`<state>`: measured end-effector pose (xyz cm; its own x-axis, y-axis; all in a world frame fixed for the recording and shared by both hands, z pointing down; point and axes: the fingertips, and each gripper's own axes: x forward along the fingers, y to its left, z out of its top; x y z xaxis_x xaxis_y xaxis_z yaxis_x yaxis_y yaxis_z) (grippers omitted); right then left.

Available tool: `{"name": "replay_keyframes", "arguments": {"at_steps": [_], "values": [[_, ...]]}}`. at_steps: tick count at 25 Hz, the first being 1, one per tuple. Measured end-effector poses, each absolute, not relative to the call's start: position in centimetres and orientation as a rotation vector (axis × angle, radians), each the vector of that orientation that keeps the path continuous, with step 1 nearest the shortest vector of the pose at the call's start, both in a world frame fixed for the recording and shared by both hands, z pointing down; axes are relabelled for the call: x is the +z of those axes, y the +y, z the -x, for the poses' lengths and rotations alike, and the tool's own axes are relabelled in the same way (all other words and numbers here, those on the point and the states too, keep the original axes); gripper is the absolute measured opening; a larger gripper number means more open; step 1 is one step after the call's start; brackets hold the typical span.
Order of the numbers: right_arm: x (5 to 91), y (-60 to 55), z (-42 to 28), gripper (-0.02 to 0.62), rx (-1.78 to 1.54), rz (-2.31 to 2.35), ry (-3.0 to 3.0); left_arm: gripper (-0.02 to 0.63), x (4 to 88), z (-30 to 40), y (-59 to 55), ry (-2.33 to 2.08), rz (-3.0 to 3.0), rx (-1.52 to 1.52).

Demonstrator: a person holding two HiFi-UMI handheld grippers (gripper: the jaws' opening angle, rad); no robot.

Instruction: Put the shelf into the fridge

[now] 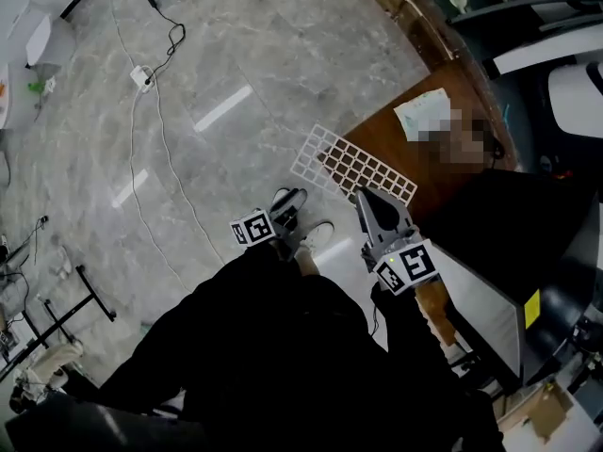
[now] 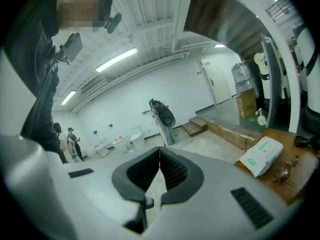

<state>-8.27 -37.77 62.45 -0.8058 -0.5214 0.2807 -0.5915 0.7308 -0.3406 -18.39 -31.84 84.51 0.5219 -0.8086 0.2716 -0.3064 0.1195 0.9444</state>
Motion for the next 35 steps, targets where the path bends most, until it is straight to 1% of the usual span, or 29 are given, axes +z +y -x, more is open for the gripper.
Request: {"name": "replay_keyframes", "arguments": {"at_steps": [5, 11, 17, 18, 19, 20, 21, 25, 29, 35], "values": [[64.7, -37.7, 7.2, 0.008, 0.696, -0.939, -2.696, 0.202, 87.9, 19.6, -33.1, -1.051, -1.32, -0.594], [66.0, -37.5, 6.4, 0.006, 0.746, -0.993, -2.637, 0.207, 88.8, 20.0, -36.5, -1.012, -1.28, -0.707], [66.5, -37.1, 4.6, 0.006, 0.776, -1.064, -2.595, 0.202, 89.6, 19.3, -39.7, -1.0, -1.289, -0.746], [66.6, -36.9, 4.3, 0.006, 0.779, -1.076, -2.588, 0.187, 89.6, 19.2, -40.0, -1.004, -1.291, -0.746], [66.7, -36.8, 3.9, 0.006, 0.781, -1.086, -2.58, 0.155, 89.7, 19.1, -40.2, -1.013, -1.292, -0.746], [66.7, -36.6, 3.5, 0.008, 0.783, -1.096, -2.573, 0.116, 89.7, 19.0, -40.2, -1.023, -1.289, -0.749], [66.7, -36.5, 3.1, 0.008, 0.783, -1.106, -2.566, 0.055, 89.8, 19.0, -40.2, -1.031, -1.283, -0.753], [66.2, -36.0, 2.2, 0.008, 0.78, -1.142, -2.557, 0.038, 89.0, 19.2, -40.0, -1.0, -1.29, -0.785], [66.1, -34.9, 0.6, 0.008, 0.821, -1.162, -2.544, 0.031, 85.4, 19.0, -40.0, -0.939, -1.313, -0.856], [65.1, -31.9, -3.5, 0.006, 0.849, -1.216, -2.552, 0.034, 80.1, 19.0, -38.9, -0.951, -1.369, -0.886]]}}
